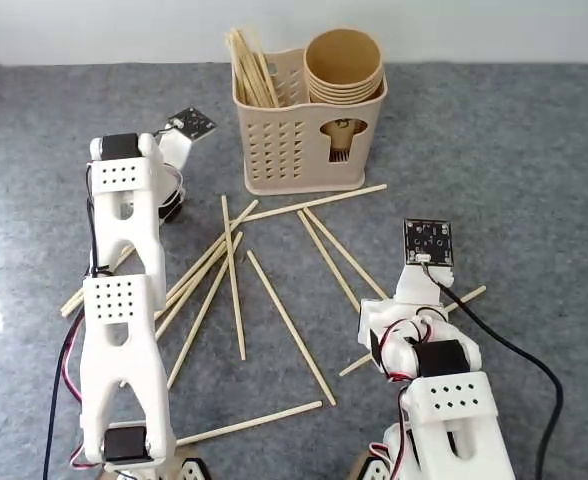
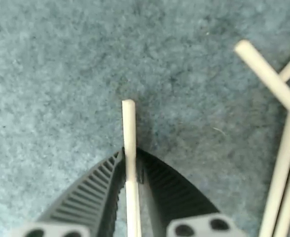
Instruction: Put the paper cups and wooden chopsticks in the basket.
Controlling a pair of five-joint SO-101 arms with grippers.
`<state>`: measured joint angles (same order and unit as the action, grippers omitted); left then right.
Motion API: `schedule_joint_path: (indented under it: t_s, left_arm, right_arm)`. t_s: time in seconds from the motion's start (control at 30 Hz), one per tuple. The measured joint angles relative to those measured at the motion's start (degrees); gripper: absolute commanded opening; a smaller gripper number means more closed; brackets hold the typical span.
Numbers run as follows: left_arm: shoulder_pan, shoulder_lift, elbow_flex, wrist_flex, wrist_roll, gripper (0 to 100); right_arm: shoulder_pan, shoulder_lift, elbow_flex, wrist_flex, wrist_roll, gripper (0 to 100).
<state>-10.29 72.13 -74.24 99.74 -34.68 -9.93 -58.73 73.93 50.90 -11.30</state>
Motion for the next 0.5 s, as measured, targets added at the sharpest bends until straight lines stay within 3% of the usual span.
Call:
schedule_joint_path:
  t_s: [0.23,0.5]
  left_arm:
    - [-2.0,-7.1,0.1,-0.1,3.2,1]
    - [-0.6,-20.8,0.1,-0.1,11.9,1]
  right_arm:
    - [0.0,0.0,0.0,0.0,0.0,0.8]
    - [0.0,0.0,0.0,0.0,0.0,0.8]
